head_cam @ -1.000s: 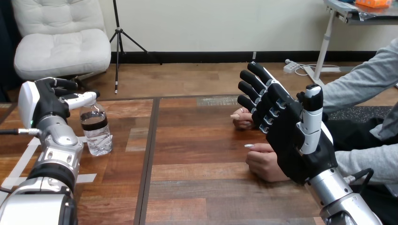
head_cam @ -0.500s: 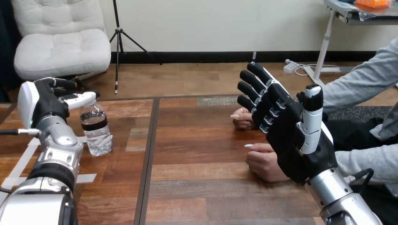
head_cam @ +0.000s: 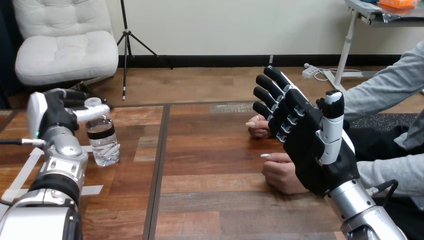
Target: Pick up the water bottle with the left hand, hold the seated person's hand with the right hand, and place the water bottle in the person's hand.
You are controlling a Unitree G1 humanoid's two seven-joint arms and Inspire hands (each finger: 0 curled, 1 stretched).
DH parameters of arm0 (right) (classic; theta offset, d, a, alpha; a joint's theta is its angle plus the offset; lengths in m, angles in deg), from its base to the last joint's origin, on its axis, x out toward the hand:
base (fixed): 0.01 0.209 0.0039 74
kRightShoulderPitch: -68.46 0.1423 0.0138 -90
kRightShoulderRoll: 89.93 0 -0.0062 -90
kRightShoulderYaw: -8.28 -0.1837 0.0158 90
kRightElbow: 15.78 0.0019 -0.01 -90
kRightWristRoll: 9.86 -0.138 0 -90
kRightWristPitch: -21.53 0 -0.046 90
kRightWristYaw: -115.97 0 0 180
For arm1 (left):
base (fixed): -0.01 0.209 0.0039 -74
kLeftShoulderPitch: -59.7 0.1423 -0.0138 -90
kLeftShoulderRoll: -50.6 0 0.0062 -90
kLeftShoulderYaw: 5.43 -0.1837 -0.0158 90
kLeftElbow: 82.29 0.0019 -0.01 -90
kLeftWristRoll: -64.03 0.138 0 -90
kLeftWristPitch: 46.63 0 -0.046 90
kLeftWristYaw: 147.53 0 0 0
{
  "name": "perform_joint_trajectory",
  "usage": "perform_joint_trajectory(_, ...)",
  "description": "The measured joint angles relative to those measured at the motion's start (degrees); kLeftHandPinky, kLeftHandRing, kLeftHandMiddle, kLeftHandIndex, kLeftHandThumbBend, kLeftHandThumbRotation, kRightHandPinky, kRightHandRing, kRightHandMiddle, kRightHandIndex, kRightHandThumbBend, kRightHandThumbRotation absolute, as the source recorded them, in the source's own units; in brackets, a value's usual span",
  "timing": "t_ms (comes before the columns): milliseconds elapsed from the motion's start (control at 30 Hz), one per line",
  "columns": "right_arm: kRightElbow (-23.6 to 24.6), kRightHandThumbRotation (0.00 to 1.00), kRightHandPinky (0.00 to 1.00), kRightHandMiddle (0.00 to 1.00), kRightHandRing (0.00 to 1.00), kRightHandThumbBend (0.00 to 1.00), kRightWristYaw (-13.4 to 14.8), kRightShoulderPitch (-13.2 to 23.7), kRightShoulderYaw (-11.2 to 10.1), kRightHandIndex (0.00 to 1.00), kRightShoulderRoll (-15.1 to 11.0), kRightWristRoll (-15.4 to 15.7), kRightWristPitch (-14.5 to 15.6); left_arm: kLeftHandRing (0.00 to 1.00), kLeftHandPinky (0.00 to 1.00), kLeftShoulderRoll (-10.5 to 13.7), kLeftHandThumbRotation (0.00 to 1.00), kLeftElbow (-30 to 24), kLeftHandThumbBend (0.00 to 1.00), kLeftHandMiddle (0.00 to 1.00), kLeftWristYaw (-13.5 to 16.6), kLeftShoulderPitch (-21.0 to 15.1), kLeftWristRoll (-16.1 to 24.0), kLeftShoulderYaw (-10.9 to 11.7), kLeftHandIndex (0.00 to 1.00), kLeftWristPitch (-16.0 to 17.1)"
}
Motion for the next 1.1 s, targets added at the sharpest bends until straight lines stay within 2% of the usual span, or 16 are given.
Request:
perform_joint_trajectory(67, 0.0, 1.0, 1.0, 0.97, 0.98, 0.96, 0.03, 0.0, 0.0, 0.96, 0.0, 0.0, 0.0, 0.75, 0.66, 0.02, 0.11, 0.0, 0.93, 0.78, -0.93, 0.0, 0.52, -0.7, 0.78, -1.06)
perform_joint_trajectory(100, 0.0, 1.0, 1.0, 0.97, 0.98, 0.96, 0.06, 0.0, 0.0, 0.96, 0.0, 0.0, 0.0, 0.77, 0.69, 0.03, 0.17, 0.0, 0.95, 0.81, -1.49, 0.0, 0.8, -1.13, 0.81, -1.79)
perform_joint_trajectory(233, 0.0, 1.0, 1.0, 0.96, 0.98, 0.96, 0.12, 0.0, 0.0, 0.96, 0.0, 0.0, 0.0, 0.82, 0.73, 0.02, 0.24, 0.02, 0.97, 0.85, -3.1, 0.0, 1.62, -2.23, 0.86, -3.76)
perform_joint_trajectory(400, 0.0, 1.0, 1.0, 0.96, 0.98, 0.96, 0.12, -0.01, -0.01, 0.96, -0.01, 0.0, 0.0, 0.88, 0.8, 0.03, 0.32, 0.03, 0.99, 0.91, -5.14, 0.0, 1.71, -2.58, 0.92, -5.29)
perform_joint_trajectory(833, 0.0, 1.0, 1.0, 0.97, 0.98, 0.97, 0.13, -0.02, 0.01, 0.96, 0.0, 0.0, 0.0, 0.95, 0.95, 0.13, 0.42, 0.02, 1.0, 0.96, -8.48, 0.0, 1.76, -3.33, 0.97, -6.66)
perform_joint_trajectory(1100, 0.0, 1.0, 1.0, 0.97, 0.98, 0.96, 0.08, -0.02, 0.0, 0.96, 0.0, -0.01, 0.0, 0.98, 0.99, 0.13, 0.46, 0.02, 1.0, 0.98, -9.36, -0.01, 1.48, -3.29, 0.99, -6.66)
